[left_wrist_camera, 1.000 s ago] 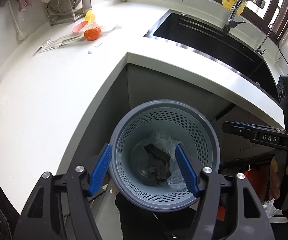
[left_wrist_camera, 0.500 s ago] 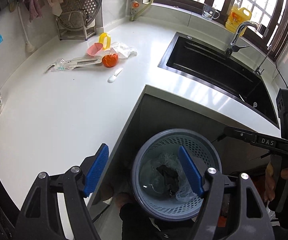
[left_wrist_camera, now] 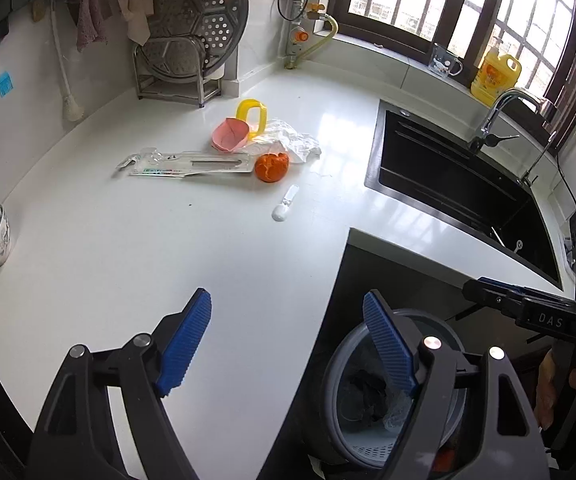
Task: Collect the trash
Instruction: 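Move both tools back over the counter toward the remaining trash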
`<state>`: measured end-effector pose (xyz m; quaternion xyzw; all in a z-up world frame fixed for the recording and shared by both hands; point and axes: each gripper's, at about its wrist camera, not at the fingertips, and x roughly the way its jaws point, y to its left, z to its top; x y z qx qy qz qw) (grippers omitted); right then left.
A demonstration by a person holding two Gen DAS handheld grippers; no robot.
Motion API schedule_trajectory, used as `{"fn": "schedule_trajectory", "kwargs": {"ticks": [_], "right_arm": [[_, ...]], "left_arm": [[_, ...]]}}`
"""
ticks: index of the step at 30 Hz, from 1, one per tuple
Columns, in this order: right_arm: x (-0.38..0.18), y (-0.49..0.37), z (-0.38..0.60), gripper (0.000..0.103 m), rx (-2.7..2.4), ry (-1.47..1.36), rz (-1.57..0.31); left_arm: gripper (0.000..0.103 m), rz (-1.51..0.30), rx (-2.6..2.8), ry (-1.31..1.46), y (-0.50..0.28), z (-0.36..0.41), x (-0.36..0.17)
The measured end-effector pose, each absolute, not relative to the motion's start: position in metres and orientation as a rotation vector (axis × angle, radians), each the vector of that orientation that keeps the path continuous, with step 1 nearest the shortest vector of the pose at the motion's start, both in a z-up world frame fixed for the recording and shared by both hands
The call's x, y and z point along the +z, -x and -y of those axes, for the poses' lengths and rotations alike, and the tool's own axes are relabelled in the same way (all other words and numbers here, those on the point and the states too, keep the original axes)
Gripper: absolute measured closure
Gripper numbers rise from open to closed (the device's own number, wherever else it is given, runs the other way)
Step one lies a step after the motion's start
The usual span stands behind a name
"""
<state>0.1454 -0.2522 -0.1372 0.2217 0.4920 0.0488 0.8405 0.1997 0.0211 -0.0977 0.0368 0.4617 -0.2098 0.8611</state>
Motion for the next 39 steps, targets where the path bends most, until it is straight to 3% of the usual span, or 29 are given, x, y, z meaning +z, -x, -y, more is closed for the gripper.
{"fn": "schedule_trajectory", "kwargs": {"ticks": [18,39], "right_arm": [[-0.143,-0.241,0.179,0.055,-0.012,-0.415,-1.013],[-0.207,-0.341,0.130,0.055,-0.203,-0.370,-1.057]], "left_arm": [[0.024,-0.972,-0.369,-0.082,-0.314,-0.081,-0.128],[0.024,-0.999,-0.368,-0.031,-0.393,-0.098,-0.174]]}}
